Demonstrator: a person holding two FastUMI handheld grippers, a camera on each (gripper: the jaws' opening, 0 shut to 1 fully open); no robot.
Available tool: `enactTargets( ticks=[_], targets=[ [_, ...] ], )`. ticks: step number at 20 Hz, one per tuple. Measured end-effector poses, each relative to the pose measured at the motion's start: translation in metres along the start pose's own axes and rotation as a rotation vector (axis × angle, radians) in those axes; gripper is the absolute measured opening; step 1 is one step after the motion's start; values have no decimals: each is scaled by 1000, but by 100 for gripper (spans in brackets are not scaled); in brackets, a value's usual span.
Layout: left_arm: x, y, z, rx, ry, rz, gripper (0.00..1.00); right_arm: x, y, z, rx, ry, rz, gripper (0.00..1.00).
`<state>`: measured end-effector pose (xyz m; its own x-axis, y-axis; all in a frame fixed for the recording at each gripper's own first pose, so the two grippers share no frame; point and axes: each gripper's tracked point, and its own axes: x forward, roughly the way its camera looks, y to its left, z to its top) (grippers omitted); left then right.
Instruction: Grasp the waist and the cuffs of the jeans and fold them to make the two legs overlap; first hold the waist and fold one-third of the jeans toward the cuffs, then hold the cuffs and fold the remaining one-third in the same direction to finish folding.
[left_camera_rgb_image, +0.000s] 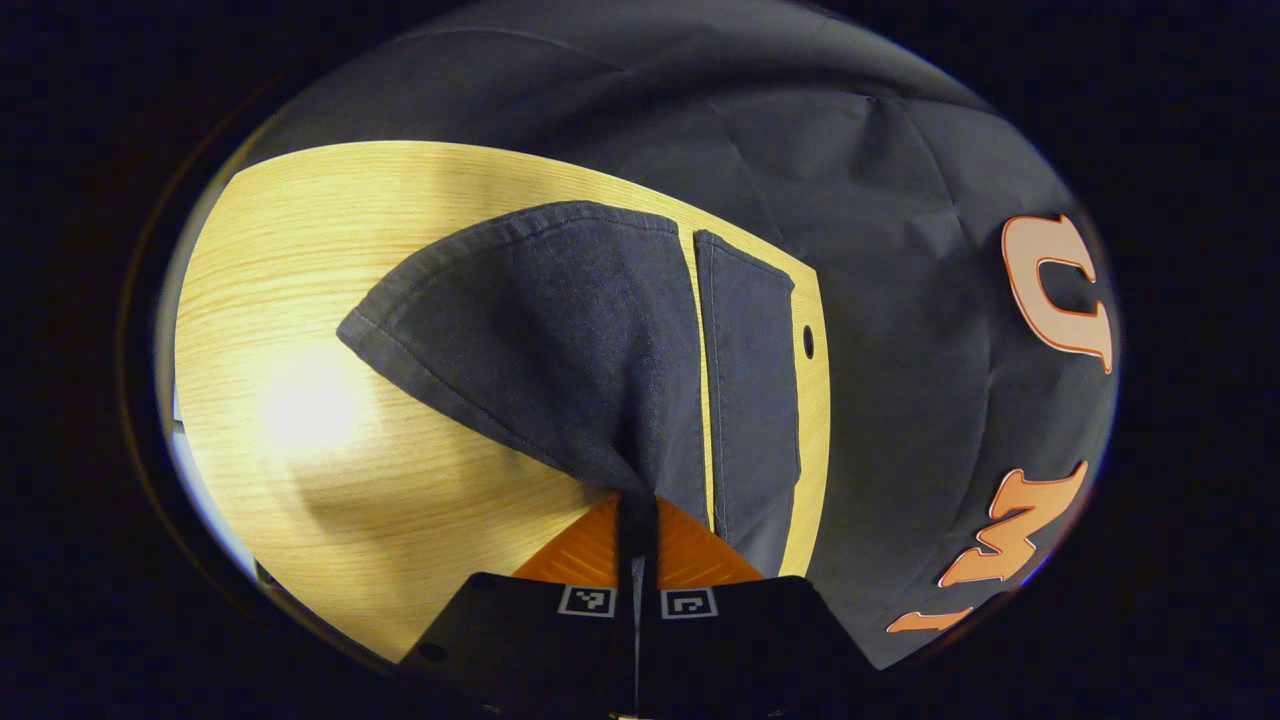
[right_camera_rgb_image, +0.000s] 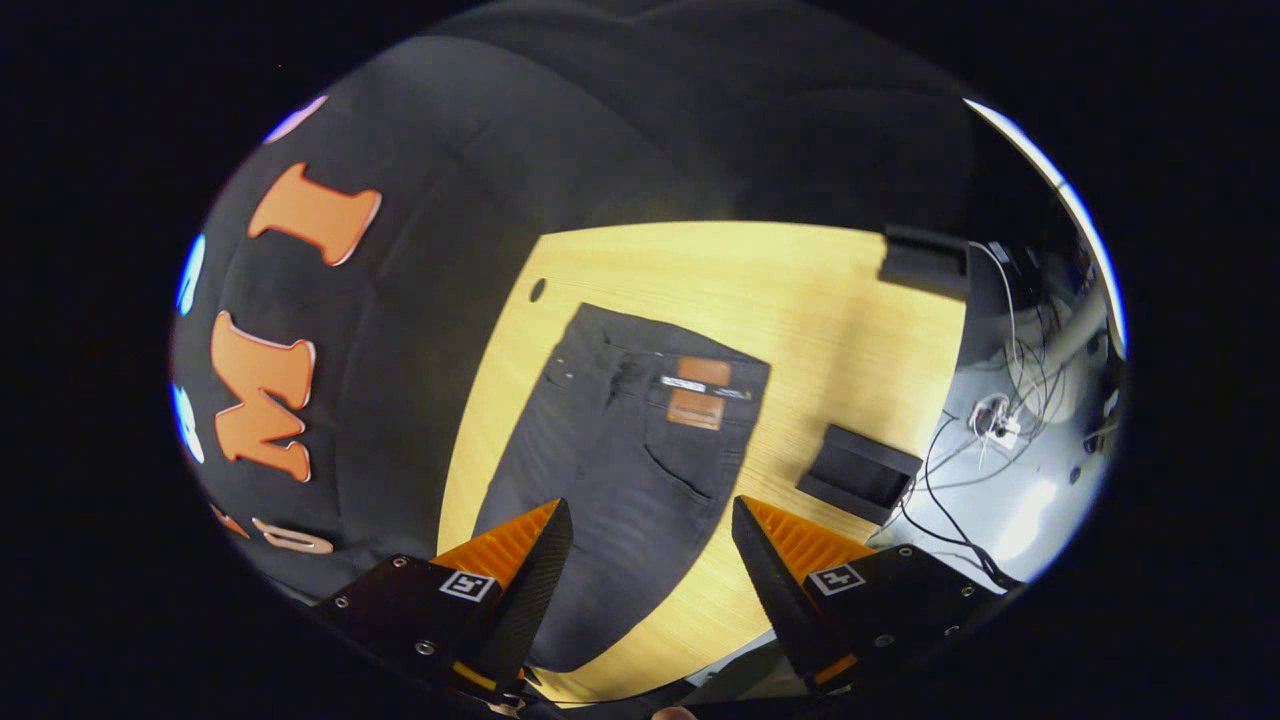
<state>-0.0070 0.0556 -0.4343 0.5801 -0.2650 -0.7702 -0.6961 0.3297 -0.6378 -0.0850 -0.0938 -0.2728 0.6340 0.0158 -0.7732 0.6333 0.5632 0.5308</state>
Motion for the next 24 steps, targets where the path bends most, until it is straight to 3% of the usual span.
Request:
enactTargets(
  ticks=[4,7,11,17,19,22,23,24],
  targets=[
    [-1,-1,-1,2,11,1,2,35,-25,-14,-2,69,-54,98],
    [0,-2,-2,-7,14,4,2,53,-30,-3,10,48,-51,98],
    [-2,-3,-1,-15,18,8,2,68,-24,1,37,52,-9,98],
    [-2,-5,-2,-16,28,0,2,86,-17,-3,39,46,22,90],
    [-1,-6,-4,-24,32,1,2,87,-26,-1,48,26,12,70],
    [-2,-6,-5,-30,37,5,2,85,-33,0,115,-3,15,18],
    [-2,-5,-6,-26,38,10,2,87,-31,-1,103,-4,21,12],
    [-3,-4,-5,-21,32,18,2,81,-36,3,75,-9,-8,11]
  ],
)
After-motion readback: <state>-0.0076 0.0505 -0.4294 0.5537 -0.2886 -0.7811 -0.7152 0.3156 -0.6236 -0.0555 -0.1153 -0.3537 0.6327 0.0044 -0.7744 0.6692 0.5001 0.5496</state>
